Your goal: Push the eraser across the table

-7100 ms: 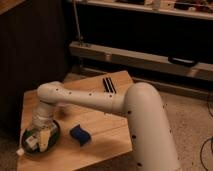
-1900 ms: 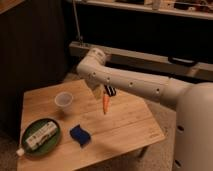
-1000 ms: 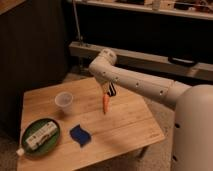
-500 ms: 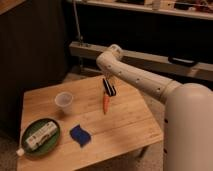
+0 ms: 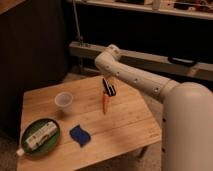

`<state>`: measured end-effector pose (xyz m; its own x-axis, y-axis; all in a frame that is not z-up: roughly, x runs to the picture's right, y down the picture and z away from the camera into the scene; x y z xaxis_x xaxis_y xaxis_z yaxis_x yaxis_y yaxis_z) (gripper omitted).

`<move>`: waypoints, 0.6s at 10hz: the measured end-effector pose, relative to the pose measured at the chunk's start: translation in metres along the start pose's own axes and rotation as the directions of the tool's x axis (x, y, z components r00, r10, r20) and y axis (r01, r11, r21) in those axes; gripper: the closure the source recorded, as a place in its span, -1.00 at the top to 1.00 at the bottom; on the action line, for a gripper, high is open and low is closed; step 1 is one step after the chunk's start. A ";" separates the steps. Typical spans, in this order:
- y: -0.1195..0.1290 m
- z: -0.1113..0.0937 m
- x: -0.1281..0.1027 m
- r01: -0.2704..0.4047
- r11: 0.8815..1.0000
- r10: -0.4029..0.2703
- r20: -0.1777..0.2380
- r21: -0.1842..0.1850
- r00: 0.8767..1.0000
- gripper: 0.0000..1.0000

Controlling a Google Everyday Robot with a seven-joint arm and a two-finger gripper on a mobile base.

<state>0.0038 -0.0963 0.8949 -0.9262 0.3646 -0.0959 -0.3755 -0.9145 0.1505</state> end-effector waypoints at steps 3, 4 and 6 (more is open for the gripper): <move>0.004 0.021 -0.046 -0.104 0.994 0.105 -0.004 0.032 0.995 0.57; 0.001 0.023 -0.065 -0.137 0.990 0.138 -0.001 0.036 0.990 0.45; -0.004 0.025 -0.091 -0.169 0.985 0.169 0.004 0.025 0.986 0.05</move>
<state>0.0886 -0.1215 0.9278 -0.9765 0.2054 -0.0648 -0.2141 -0.9583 0.1894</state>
